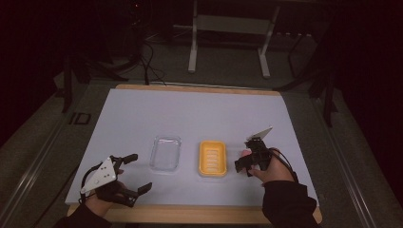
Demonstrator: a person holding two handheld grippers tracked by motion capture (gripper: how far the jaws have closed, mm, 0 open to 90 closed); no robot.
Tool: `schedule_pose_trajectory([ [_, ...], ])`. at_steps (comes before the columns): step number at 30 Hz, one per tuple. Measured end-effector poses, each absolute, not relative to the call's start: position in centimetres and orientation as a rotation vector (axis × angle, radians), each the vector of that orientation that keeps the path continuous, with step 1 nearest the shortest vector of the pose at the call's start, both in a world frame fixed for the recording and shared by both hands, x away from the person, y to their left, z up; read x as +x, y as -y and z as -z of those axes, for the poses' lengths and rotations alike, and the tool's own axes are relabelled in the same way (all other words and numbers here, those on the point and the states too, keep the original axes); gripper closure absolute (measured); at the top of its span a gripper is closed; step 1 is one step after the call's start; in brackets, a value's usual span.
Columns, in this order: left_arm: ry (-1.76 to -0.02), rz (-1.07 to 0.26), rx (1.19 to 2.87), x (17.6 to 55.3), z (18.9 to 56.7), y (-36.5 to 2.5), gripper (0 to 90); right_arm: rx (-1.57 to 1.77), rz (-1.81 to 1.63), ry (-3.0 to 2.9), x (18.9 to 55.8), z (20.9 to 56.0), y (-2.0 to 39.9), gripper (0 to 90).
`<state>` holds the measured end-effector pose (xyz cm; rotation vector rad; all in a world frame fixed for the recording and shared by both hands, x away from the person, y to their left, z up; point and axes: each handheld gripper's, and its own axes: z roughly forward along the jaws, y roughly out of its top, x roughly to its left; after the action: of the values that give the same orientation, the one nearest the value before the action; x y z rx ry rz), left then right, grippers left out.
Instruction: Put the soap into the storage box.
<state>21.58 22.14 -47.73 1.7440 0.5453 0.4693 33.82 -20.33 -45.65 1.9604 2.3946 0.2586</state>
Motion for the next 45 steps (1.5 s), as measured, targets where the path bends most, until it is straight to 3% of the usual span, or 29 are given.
schedule_pose_trajectory([
  [16,-0.520,-0.462,1.775,21.5,47.8,-21.8,0.2,2.094,-0.227,-2.288,37.6,46.9,19.9,10.4],
  [28,-0.507,-0.448,1.790,21.5,47.9,-21.6,0.2,2.158,-0.171,-2.182,39.0,47.6,20.4,20.9],
  [35,-0.504,-0.444,1.796,21.5,47.9,-21.6,0.2,2.202,-0.151,-2.191,39.2,48.5,20.3,21.7],
  [45,-0.500,-0.452,1.808,21.5,48.0,-21.5,0.2,2.253,-0.115,-2.153,39.3,49.5,20.5,32.3],
])
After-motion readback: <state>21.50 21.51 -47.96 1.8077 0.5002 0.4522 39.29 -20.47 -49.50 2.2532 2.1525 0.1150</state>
